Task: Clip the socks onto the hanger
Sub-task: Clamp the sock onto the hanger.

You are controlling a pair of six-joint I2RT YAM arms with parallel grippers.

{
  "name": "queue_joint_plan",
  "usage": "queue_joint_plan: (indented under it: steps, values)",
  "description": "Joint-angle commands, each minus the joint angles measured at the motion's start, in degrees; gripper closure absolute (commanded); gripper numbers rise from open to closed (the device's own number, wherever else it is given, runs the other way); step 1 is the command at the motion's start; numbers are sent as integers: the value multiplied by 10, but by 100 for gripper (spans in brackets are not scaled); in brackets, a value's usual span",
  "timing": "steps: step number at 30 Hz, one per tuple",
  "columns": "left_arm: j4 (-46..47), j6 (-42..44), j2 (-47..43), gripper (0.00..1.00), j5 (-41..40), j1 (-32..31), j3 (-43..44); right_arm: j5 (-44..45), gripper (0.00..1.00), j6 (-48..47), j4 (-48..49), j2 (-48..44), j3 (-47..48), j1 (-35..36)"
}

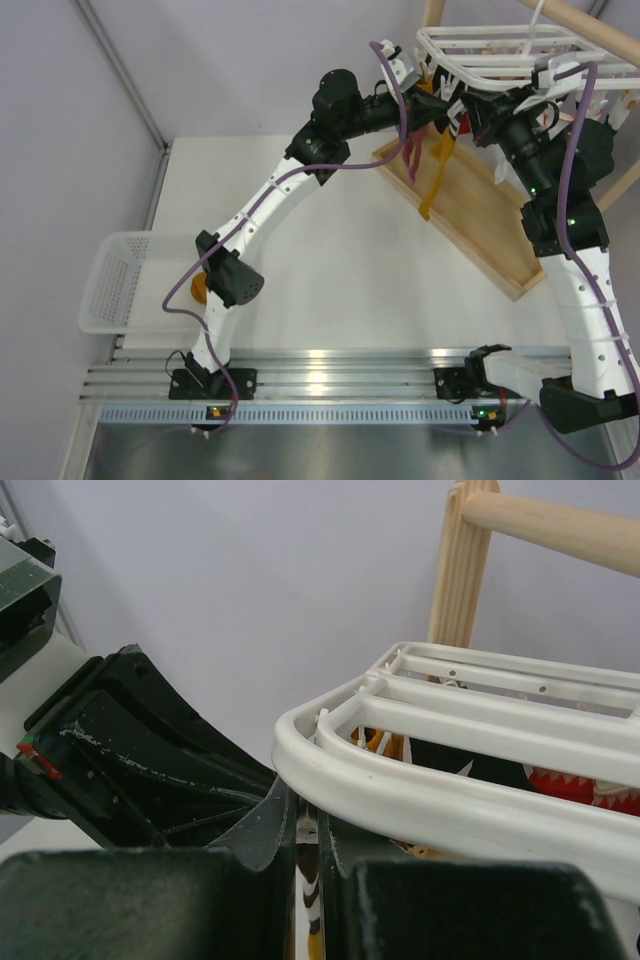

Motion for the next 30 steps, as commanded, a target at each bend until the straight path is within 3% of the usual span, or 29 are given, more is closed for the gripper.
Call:
queue_joint_plan:
  steps: [1, 14, 18, 26, 29, 30]
  values:
    - [45, -19, -22, 100, 13, -3, 24, -44, 100, -13, -34, -8, -9, 5]
    - [60, -36, -35, 100, 37, -3, 24, -40, 98, -30, -33, -8, -11, 5]
    - [60, -35, -36, 100, 36, -3, 22, -37, 67, -30, -34, -9, -10, 5]
    - [67, -44, -35, 99, 35, -3, 21, -27, 46, -25, -33, -13, -8, 5]
    - [75, -62, -37, 76, 32, -3, 12, -26, 59, -21, -23, -15, -8, 6]
    - [74, -64, -38, 71, 31, -3, 8, -17, 71, -20, -21, -14, -8, 5]
